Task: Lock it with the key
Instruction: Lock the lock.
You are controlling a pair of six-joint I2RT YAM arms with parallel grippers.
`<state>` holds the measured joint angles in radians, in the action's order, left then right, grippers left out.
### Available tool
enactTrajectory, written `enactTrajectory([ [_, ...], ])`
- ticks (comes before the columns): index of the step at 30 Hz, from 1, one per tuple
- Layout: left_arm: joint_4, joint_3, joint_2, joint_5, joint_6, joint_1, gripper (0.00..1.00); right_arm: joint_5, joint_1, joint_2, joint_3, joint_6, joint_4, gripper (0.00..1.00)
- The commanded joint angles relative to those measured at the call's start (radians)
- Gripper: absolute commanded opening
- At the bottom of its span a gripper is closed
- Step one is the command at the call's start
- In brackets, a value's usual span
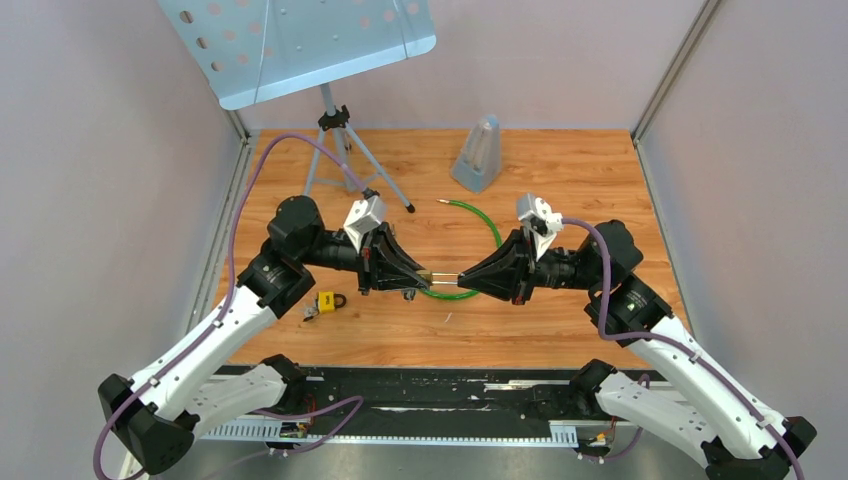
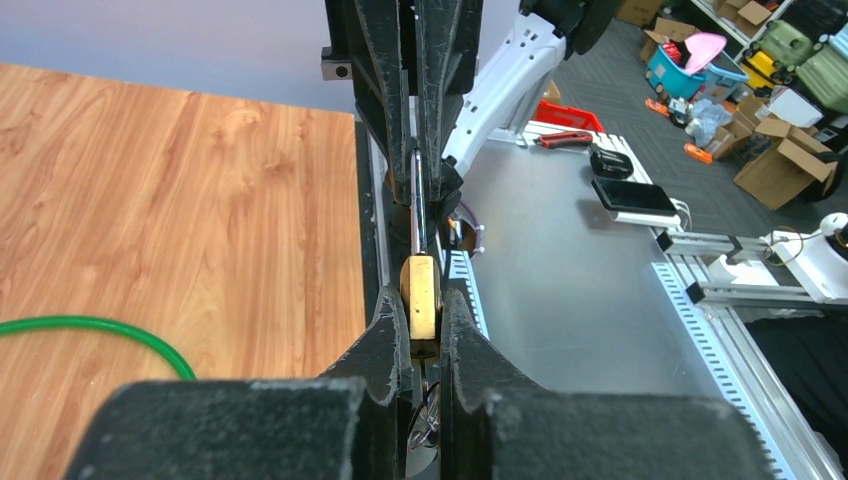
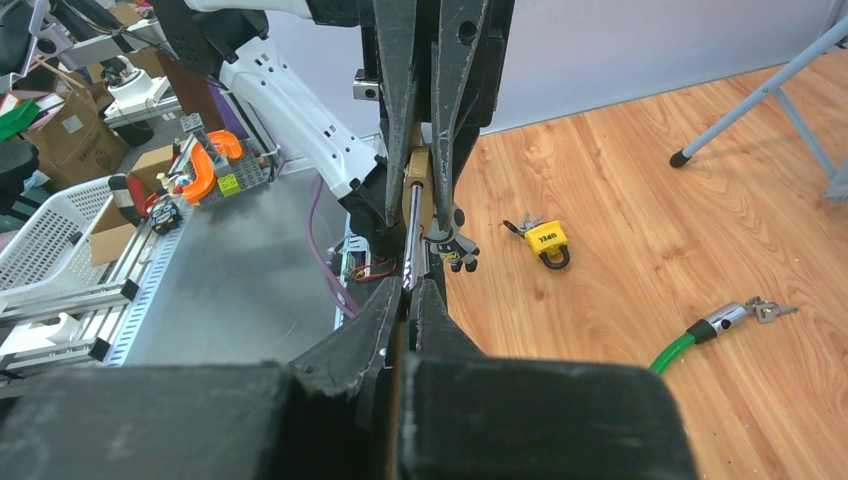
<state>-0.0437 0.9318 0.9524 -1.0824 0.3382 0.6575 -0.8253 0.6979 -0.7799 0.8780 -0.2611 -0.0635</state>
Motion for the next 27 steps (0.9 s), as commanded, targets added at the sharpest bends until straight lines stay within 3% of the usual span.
enactTrajectory([
  [1,-0.081,0.0,-0.031,0.002,0.018,-0.004,0.0,-0.01,0.011,-0.008,0.035,0.004,0.048,0.0],
  [27,-0.152,-0.034,0.025,0.146,0.001,0.038,0.0,0.114,0.172,-0.197,0.039,0.049,0.094,0.0],
])
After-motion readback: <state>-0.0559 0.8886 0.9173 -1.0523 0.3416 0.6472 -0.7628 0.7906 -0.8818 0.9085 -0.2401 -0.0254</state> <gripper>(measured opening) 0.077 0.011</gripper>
